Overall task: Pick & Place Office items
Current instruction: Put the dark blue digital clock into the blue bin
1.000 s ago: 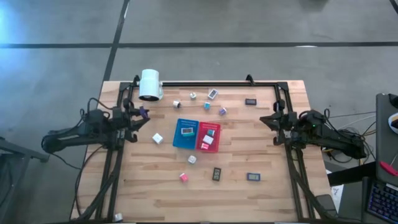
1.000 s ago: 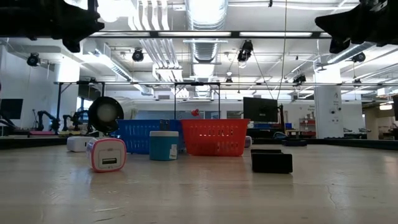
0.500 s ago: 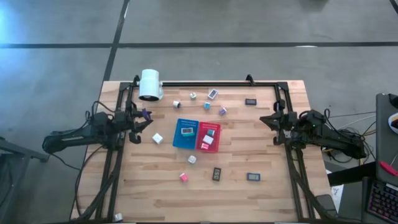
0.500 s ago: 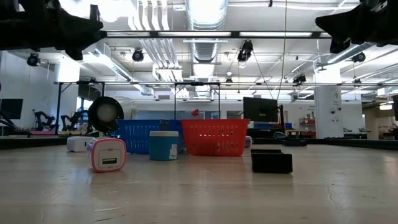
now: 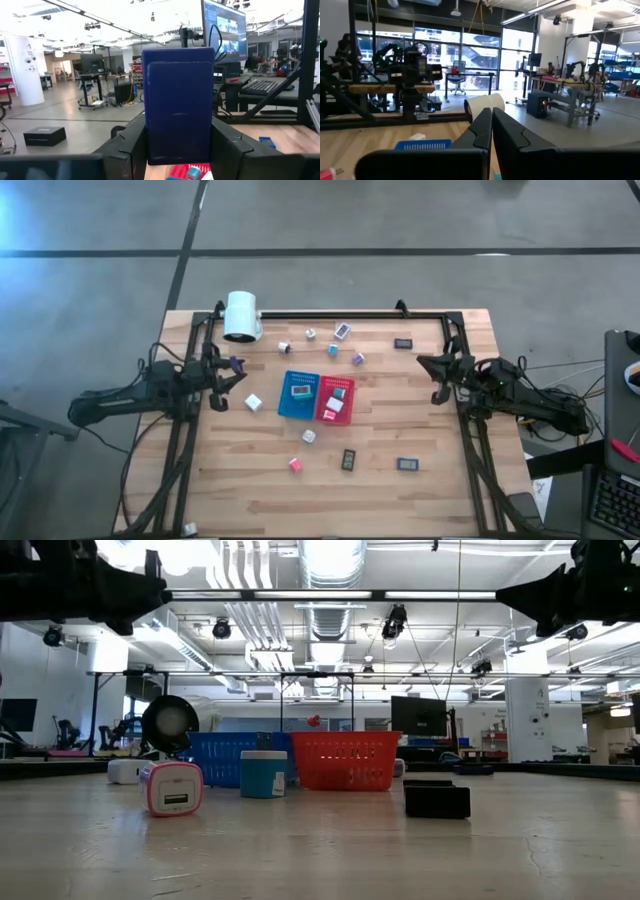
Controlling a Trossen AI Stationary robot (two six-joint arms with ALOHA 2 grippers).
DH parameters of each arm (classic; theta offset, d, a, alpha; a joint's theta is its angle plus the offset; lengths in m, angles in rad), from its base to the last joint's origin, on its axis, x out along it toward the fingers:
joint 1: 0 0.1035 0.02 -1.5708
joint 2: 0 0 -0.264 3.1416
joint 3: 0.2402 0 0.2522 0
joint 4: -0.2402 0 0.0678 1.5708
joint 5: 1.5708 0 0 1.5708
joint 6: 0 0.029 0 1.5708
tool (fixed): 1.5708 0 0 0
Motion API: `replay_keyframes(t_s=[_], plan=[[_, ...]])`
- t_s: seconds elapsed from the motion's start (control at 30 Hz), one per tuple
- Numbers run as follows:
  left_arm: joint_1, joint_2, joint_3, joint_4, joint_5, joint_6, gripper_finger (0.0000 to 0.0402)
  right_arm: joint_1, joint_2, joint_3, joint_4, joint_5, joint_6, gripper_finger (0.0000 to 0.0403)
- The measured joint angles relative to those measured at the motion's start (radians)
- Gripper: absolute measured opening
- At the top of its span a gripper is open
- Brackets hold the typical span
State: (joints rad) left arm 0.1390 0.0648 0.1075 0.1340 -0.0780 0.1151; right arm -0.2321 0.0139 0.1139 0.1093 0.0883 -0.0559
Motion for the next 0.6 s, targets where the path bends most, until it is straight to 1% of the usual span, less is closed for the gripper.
replay_keyframes(t_s=[0.23, 0.6], plan=[[0.000, 0.001, 0.000, 0.005, 0.002, 0.057, 0.0154, 0.000, 0.000, 0.000, 0.001, -0.001, -0.008, 0.0008], [0.000, 0.001, 0.000, -0.007, 0.003, 0.065, 0.0154, 0.000, 0.001, 0.000, 0.019, -0.001, -0.033, 0.0008]])
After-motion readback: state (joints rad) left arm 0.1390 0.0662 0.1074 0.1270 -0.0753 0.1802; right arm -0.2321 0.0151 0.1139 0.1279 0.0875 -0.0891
